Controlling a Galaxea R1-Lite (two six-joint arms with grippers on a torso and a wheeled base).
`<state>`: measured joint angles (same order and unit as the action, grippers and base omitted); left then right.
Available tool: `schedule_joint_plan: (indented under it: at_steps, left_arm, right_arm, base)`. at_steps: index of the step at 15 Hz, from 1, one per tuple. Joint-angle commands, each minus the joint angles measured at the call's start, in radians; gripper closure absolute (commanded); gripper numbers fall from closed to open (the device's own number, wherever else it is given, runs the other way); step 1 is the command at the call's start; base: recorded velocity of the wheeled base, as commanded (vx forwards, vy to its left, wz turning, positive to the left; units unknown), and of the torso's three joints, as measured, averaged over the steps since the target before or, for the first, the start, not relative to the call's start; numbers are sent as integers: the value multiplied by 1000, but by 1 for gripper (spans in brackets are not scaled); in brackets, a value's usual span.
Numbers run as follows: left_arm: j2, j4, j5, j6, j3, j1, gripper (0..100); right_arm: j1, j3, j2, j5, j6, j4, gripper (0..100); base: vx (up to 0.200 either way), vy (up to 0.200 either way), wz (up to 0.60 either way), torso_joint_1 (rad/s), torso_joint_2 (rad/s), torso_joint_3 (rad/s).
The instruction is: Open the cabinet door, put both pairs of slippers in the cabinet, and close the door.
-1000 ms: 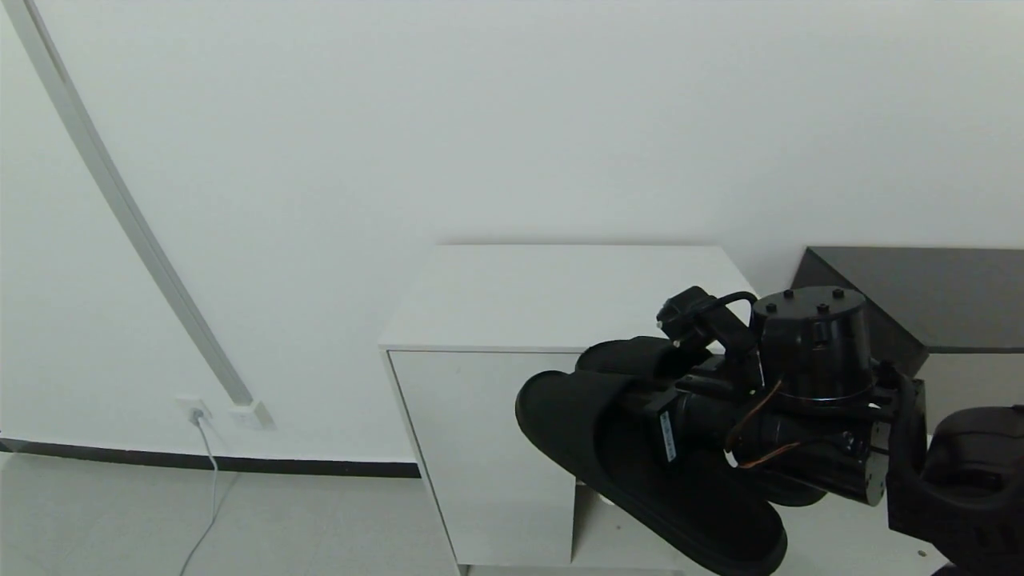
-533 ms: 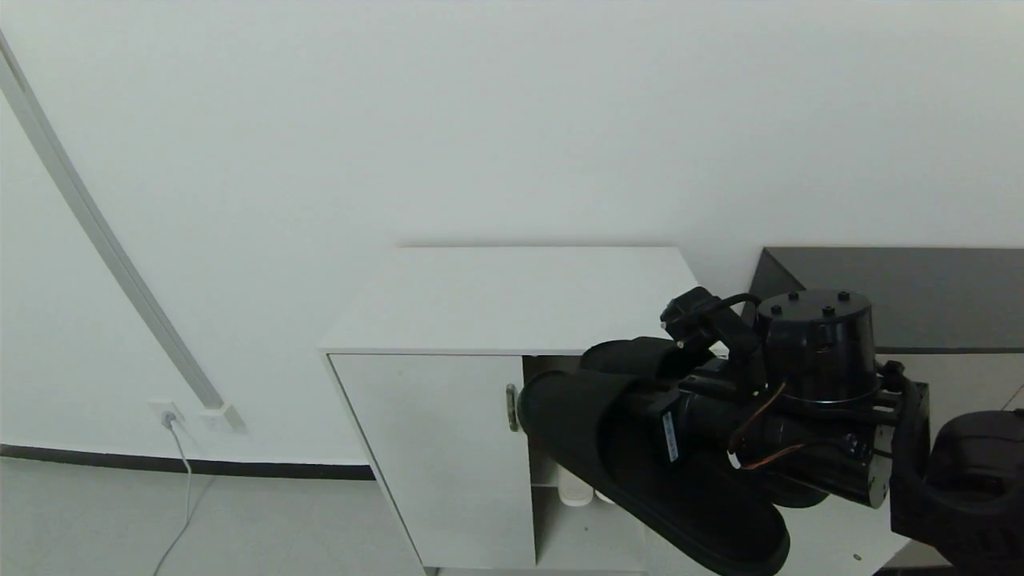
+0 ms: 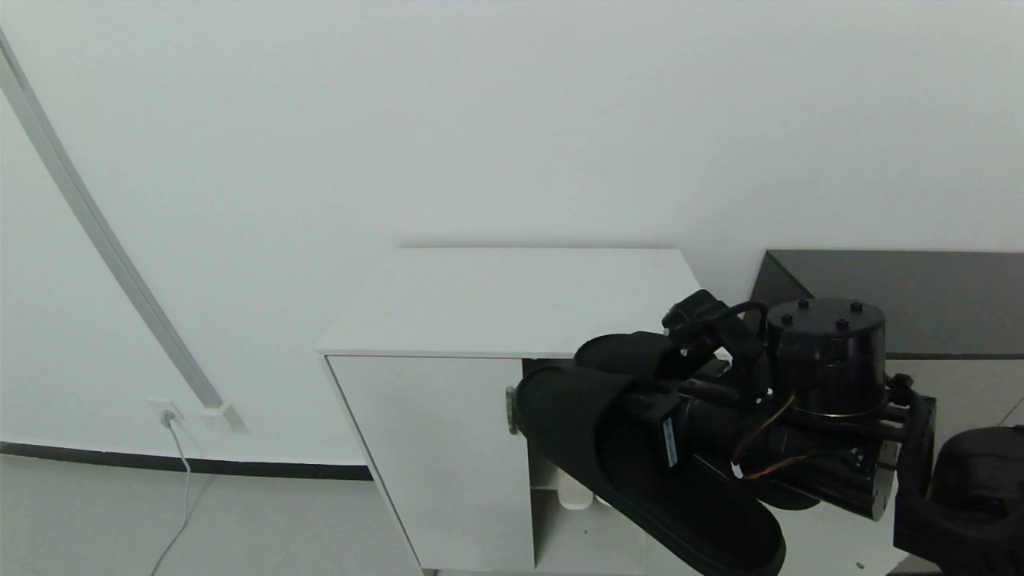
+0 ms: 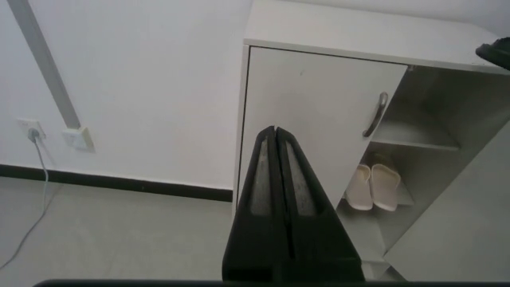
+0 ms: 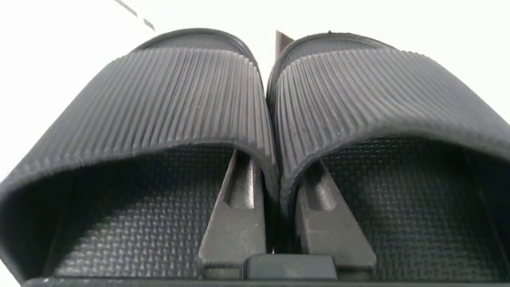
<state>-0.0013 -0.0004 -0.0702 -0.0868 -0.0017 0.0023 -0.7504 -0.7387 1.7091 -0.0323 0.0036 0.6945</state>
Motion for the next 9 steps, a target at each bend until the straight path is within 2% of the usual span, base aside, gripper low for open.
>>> schedule_joint_plan:
  at_steps: [1,9]
  left_arm:
    - [1,-1,0,-1,0,1,100]
    - [1,0,0,-2,0,1,100]
  right_arm:
    - [-1,27,4,0,-24,7,100]
    - [-7,45,7,2,-30,33,100]
  base:
    - [0,0,0,0,0,0]
    - [0,0,0,0,0,0]
